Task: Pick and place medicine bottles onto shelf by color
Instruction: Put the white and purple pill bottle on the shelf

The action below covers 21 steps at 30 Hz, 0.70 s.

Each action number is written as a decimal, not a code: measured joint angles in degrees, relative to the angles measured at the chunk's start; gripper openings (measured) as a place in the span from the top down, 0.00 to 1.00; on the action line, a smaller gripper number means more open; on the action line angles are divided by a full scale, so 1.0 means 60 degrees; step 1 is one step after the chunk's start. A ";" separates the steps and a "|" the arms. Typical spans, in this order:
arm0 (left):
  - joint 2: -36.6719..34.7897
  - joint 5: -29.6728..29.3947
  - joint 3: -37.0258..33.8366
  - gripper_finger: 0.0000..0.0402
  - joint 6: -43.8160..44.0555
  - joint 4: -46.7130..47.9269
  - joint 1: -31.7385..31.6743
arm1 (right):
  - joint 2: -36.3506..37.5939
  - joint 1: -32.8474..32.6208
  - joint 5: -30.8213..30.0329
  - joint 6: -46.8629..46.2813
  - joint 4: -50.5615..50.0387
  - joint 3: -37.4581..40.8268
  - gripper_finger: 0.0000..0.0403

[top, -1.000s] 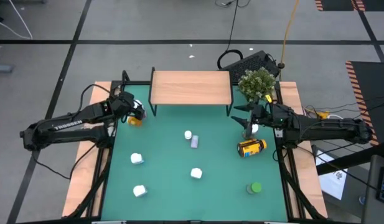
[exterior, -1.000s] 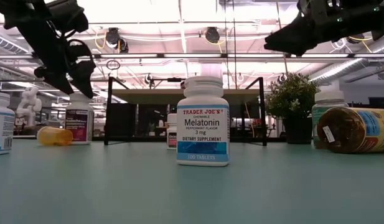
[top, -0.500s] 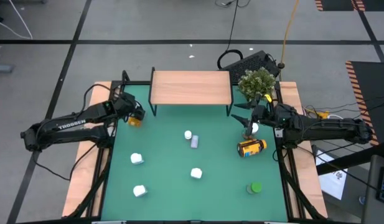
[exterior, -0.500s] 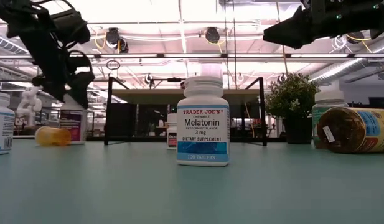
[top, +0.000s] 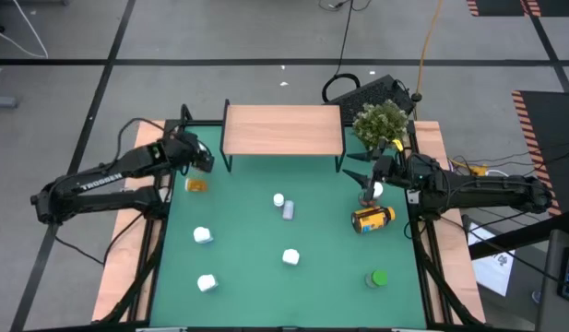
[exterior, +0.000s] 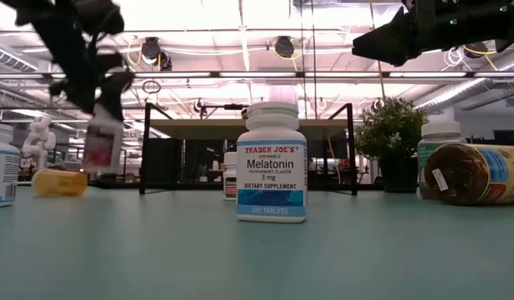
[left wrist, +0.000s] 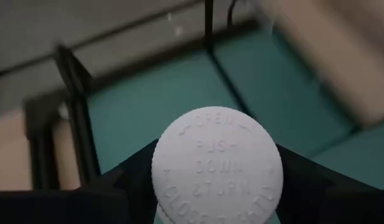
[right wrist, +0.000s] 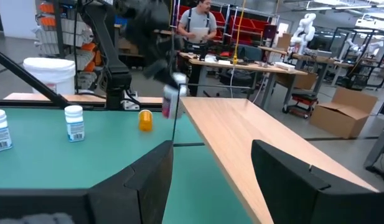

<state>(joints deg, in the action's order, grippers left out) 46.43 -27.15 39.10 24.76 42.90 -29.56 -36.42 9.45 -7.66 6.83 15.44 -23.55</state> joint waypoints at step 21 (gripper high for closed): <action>0.5103 0.0416 0.8088 0.40 -0.3949 0.0090 -0.1202 | -0.0004 0.0000 -0.0007 0.0215 -0.0047 0.0000 0.47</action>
<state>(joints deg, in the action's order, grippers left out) 77.05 -24.66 87.63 1.06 43.44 -36.78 -36.45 9.45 -7.70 8.12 15.16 -23.55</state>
